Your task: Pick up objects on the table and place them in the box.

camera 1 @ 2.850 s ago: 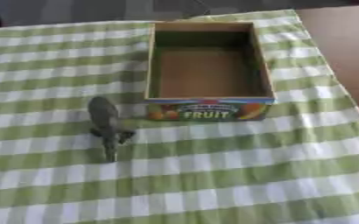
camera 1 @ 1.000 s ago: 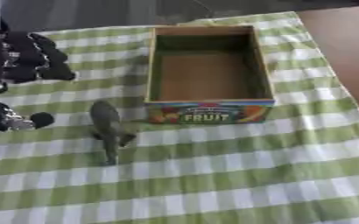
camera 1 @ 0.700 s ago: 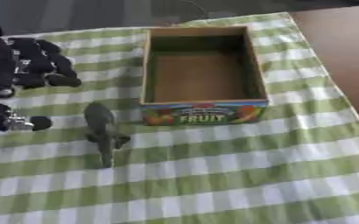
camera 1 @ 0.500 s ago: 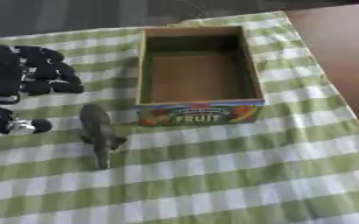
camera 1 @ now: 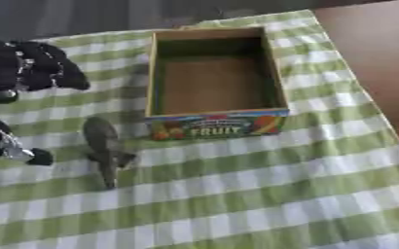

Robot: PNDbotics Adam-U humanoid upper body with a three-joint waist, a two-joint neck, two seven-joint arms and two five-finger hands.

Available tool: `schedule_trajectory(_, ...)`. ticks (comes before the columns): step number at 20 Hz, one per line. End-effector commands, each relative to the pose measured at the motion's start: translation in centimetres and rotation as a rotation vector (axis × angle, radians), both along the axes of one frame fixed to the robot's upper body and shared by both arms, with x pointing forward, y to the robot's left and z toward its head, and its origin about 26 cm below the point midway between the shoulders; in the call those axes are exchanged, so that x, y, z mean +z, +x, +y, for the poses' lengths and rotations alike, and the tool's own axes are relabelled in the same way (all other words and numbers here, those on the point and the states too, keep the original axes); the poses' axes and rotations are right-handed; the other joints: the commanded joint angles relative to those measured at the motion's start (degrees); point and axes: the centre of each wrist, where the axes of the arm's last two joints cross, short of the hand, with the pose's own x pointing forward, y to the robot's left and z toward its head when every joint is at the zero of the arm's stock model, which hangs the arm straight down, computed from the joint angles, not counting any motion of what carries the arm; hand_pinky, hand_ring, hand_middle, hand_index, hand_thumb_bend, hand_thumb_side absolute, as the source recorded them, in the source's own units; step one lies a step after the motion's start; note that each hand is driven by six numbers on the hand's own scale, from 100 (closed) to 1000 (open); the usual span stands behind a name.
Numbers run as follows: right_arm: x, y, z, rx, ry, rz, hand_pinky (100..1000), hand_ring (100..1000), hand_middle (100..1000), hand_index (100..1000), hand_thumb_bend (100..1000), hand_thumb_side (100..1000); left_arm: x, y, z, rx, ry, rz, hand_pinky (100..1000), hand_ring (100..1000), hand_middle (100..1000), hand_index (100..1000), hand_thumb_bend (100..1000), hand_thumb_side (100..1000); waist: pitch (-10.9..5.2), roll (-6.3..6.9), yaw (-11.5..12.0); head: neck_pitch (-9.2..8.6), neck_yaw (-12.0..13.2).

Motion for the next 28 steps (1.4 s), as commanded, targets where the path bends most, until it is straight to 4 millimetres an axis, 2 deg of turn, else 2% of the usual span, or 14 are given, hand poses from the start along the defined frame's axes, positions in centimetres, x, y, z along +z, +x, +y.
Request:
schedule_trajectory(1, 0.9, -0.2, -0.2, 0.008, -0.022, -0.028, 877, 822, 648, 803, 100, 695, 1.8, -0.2, 0.3, -0.092, 0.312, 0.042, 901, 849, 810, 942, 630, 522, -1.11, -0.04, 0.03, 0.53, 0.72)
schedule_trajectory(3, 0.9, -0.2, -0.2, 0.009, -0.023, -0.027, 877, 822, 648, 803, 100, 696, 2.1, -0.1, 0.0, -0.100, 0.321, 0.054, 901, 852, 818, 943, 587, 430, -1.15, -0.02, -0.05, 0.60, 1.24)
schedule_trajectory(6, 0.9, -0.2, -0.2, 0.009, -0.022, -0.028, 877, 822, 648, 803, 100, 696, 2.0, 0.1, -0.3, -0.102, 0.349, 0.082, 898, 853, 833, 948, 566, 392, -1.14, 0.03, -0.27, 0.58, 1.83)
schedule_trajectory(18, 1.0, -0.2, 0.1, 0.023, -0.021, -0.031, 880, 824, 646, 803, 100, 699, 1.5, 1.1, -1.5, -0.087, 0.425, 0.112, 902, 852, 842, 947, 547, 362, -0.28, 0.57, -1.39, -0.58, 0.86)
schedule_trajectory(24, 1.0, -0.2, 0.2, 0.028, -0.022, -0.031, 881, 826, 646, 803, 100, 700, 1.2, 1.5, -1.8, -0.073, 0.475, 0.142, 899, 849, 853, 945, 533, 358, 0.34, 1.18, -2.13, -0.60, 0.84)
schedule_trajectory(28, 1.1, -0.1, 0.2, 0.030, -0.023, -0.031, 882, 827, 645, 803, 100, 701, 1.3, 1.7, -1.3, -0.065, 0.475, 0.165, 889, 848, 862, 945, 514, 371, 0.59, 1.55, -2.35, 0.47, 1.67)
